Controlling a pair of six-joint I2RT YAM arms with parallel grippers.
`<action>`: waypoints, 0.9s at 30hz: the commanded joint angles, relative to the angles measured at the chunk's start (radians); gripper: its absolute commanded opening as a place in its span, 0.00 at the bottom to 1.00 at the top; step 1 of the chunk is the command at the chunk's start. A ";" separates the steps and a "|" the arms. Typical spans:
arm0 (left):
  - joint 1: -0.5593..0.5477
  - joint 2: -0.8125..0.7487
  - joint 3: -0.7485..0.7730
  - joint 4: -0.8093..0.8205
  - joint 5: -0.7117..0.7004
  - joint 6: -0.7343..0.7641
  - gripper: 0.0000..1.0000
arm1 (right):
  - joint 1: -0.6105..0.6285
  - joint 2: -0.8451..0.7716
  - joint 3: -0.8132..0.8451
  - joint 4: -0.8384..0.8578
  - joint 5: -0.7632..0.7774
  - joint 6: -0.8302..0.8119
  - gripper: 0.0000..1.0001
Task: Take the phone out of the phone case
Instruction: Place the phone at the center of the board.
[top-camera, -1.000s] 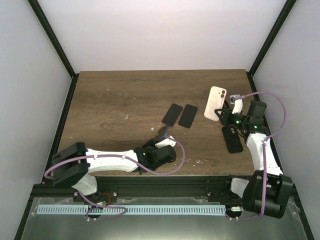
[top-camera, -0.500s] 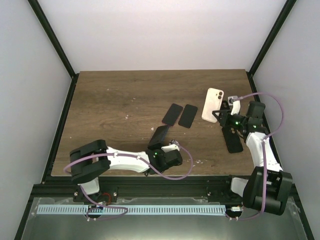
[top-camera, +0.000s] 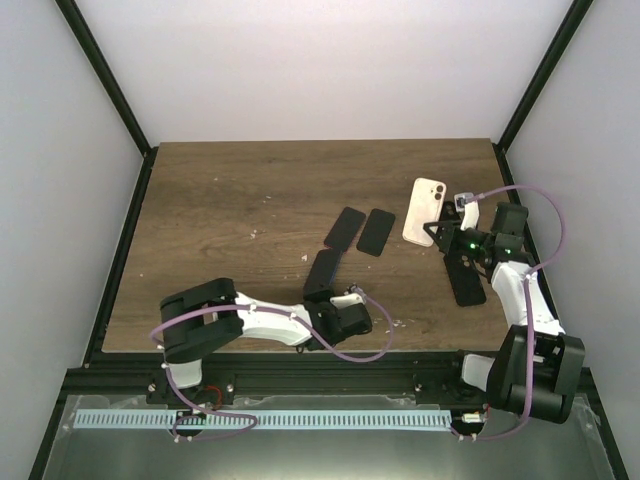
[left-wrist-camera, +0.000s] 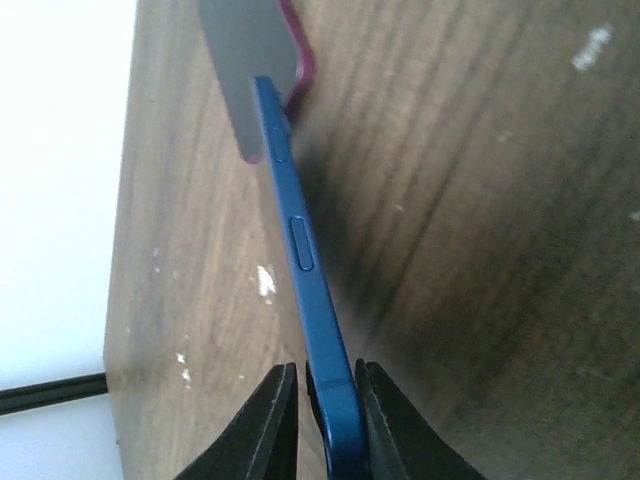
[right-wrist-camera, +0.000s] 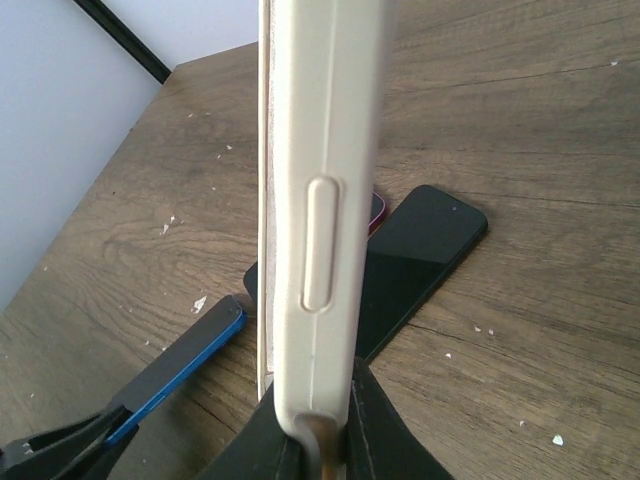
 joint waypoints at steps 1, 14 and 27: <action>-0.010 0.034 0.021 -0.011 0.035 -0.019 0.18 | -0.006 0.004 0.017 0.022 -0.020 -0.013 0.01; -0.011 0.026 0.018 0.015 0.097 -0.091 0.44 | -0.006 0.013 0.022 0.018 -0.018 -0.013 0.01; 0.035 -0.163 -0.043 0.019 0.347 -0.194 0.67 | -0.006 0.019 0.041 -0.003 0.015 -0.026 0.01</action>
